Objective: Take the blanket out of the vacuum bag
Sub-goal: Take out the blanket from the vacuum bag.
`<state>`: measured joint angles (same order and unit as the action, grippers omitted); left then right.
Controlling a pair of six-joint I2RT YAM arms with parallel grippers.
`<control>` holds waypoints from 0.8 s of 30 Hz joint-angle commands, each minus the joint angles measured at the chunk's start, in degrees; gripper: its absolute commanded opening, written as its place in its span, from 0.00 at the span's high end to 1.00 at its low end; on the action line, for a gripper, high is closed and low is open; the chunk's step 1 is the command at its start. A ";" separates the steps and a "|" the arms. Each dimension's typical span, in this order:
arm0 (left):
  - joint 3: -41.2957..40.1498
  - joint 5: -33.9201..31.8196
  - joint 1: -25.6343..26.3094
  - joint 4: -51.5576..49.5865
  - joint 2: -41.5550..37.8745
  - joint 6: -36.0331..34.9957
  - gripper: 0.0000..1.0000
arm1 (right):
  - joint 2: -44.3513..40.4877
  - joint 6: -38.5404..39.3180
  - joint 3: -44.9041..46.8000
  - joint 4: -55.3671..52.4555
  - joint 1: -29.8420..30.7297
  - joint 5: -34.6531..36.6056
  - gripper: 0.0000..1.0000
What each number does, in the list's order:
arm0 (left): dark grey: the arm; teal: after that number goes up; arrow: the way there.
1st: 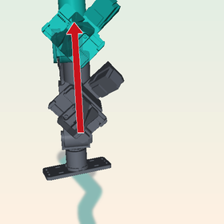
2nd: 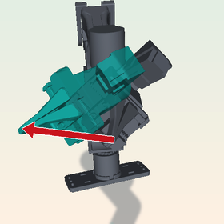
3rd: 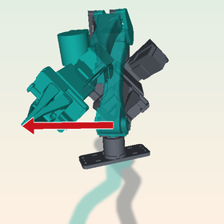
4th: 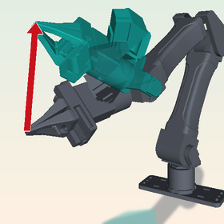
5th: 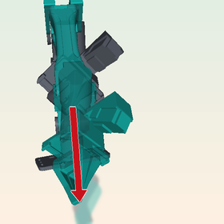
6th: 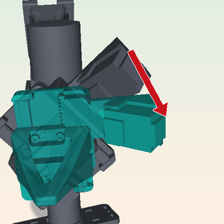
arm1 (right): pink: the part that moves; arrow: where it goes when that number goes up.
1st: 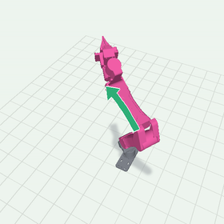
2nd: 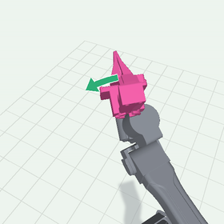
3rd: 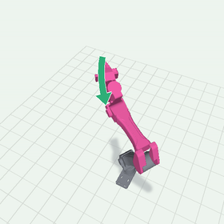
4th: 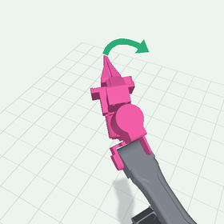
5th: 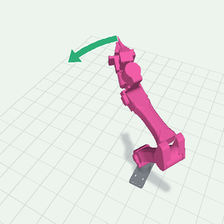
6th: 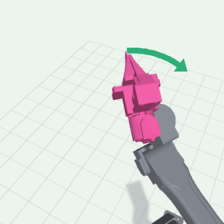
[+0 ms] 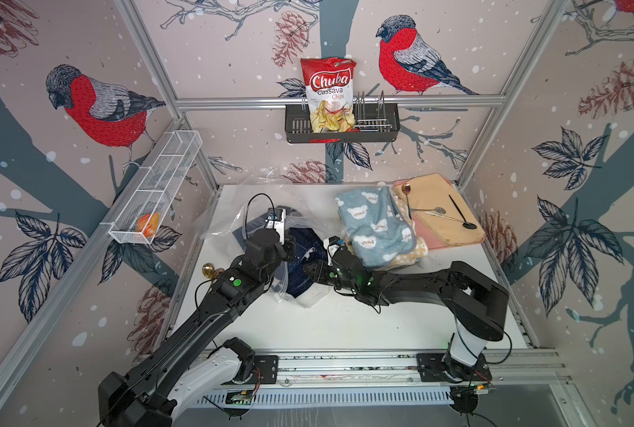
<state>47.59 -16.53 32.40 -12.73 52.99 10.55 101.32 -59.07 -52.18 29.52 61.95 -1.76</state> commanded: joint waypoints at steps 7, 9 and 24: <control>0.39 1.26 0.12 2.17 0.27 -0.12 0.92 | 3.89 -9.39 1.56 3.97 -0.22 0.81 0.60; 0.38 1.33 0.12 2.07 0.28 -0.10 0.92 | 4.77 -11.33 2.12 5.10 -0.26 0.93 0.58; 0.32 1.75 0.29 2.22 0.58 -0.16 0.92 | 12.93 -18.22 1.58 7.06 -0.27 -2.00 0.48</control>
<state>47.59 -15.03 32.51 -12.73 53.63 10.55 113.62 -75.29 -50.59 36.45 61.98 -2.96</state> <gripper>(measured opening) 0.081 0.516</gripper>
